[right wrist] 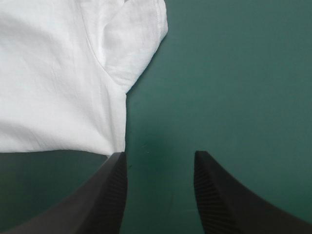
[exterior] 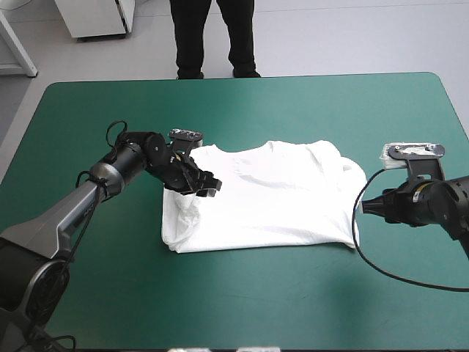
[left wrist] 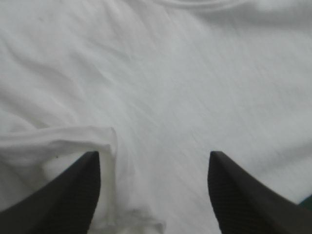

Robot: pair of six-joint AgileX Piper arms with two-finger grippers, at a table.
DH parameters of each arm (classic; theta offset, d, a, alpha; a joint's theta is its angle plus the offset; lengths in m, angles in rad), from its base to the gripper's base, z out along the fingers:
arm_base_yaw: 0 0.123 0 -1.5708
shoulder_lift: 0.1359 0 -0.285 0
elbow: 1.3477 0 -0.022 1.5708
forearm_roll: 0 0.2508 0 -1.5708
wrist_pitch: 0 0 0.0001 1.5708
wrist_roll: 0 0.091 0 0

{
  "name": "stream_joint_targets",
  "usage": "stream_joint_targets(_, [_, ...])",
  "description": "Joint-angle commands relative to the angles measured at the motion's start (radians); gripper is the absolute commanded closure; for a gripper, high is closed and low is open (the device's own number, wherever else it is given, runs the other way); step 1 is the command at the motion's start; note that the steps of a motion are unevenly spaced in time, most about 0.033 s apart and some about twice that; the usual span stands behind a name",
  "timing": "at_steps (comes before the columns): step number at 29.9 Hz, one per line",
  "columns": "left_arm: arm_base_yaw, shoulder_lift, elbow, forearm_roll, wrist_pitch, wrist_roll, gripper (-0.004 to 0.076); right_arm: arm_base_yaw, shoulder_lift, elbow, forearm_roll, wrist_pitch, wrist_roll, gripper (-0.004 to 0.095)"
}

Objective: Fold the cloth

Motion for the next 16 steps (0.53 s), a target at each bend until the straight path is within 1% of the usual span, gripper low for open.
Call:
stream_joint_targets(1, [-0.003, -0.093, -0.036, -0.013, 0.017, -0.052, 0.025, -0.006, -0.016, -0.034, -0.018, -0.049, 0.03, 0.0494])
stream_joint_targets(3, [0.0, -0.122, -0.036, 0.03, 0.049, -0.086, 0.0255, -0.006, -0.009, -0.037, -0.025, -0.074, 0.041, 0.0494])
stream_joint_targets(6, [0.001, -0.182, -0.032, 0.15, 0.098, -0.142, 0.0271, -0.006, 0.029, -0.069, -0.025, -0.081, 0.045, 0.0494])
stream_joint_targets(10, [0.001, -0.259, -0.026, 0.339, 0.185, -0.27, 0.0273, -0.006, 0.149, -0.152, -0.038, -0.067, 0.06, 0.0494])
stream_joint_targets(13, [0.001, -0.302, -0.026, 0.379, 0.239, -0.292, 0.0273, -0.011, 0.257, -0.238, -0.038, -0.029, 0.06, 0.0494])
stream_joint_targets(16, [0.001, -0.337, -0.009, 0.389, 0.257, -0.31, 0.0273, -0.071, 0.362, -0.32, 0.013, 0.006, 0.027, 0.0494])
